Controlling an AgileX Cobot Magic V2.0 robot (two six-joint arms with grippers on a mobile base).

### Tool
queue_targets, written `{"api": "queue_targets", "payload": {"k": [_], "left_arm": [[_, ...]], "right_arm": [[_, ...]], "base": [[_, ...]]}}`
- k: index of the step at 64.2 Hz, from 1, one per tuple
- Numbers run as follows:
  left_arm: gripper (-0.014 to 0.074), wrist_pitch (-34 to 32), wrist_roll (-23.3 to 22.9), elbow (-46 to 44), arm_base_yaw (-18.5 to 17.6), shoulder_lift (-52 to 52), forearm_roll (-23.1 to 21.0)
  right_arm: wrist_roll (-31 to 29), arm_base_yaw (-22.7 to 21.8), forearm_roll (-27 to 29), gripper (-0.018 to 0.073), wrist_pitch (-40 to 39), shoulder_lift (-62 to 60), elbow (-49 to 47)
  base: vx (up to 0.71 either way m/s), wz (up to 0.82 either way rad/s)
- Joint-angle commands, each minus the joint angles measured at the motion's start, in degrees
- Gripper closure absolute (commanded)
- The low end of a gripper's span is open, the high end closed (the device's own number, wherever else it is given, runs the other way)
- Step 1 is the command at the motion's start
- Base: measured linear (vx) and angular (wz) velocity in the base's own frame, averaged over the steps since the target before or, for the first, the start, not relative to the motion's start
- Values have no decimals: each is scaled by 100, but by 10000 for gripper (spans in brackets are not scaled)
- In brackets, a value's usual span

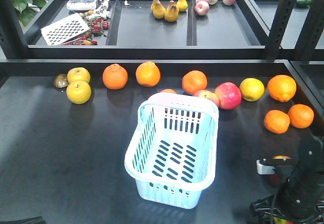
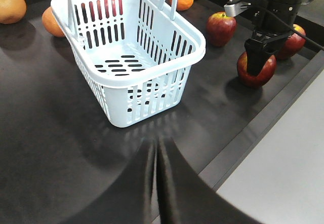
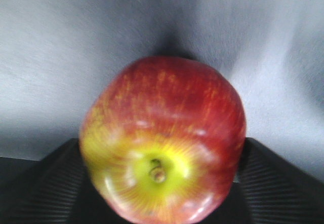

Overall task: Pick three apples into basket with both arms
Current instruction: 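Reach the right gripper to the red apple nearest the robot and grasp, then carry the apple over the basket and release it with the right gripper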

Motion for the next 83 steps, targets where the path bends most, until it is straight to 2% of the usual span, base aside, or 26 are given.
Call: {"api": "queue_targets", "payload": {"k": [1, 17, 25, 33, 39, 48, 56, 61, 66, 74, 83], "left_arm": [[603, -353, -27, -140, 4, 36, -200], [603, -339, -27, -140, 4, 36, -200], [603, -339, -27, -140, 4, 36, -200], [603, -339, -27, -140, 4, 36, -200], [603, -339, -27, -140, 4, 36, -200], [603, -339, -27, -140, 4, 36, -200], [603, -339, -27, -140, 4, 36, -200], [603, -339, -27, -140, 4, 36, -200], [603, -339, -27, -140, 4, 36, -200], [603, -339, -27, -140, 4, 36, -200], [603, -339, -27, -140, 4, 36, -200]], "right_arm": [[-25, 5, 30, 110, 110, -152, -103], [-3, 5, 30, 449, 404, -675, -103], [-9, 5, 30, 575, 532, -1395, -103], [-144, 5, 106, 568, 743, -2317, -103], [-405, 12, 572, 568, 890, -2943, -103], [-1447, 122, 2154, 564, 849, -3651, -103], [-2362, 724, 3653, 564, 357, -3802, -103], [-2740, 1129, 4165, 564, -307, -3689, -103], [-2843, 1468, 4444, 562, -895, -3461, -103], [-3057, 1907, 4574, 556, -1649, -2928, -103], [-3218, 2062, 4574, 517, -2052, -2380, -103]], "base": [[0, 0], [0, 0], [0, 0], [0, 0], [0, 0], [0, 0], [0, 0], [0, 0], [0, 0], [0, 0], [0, 0]]}}
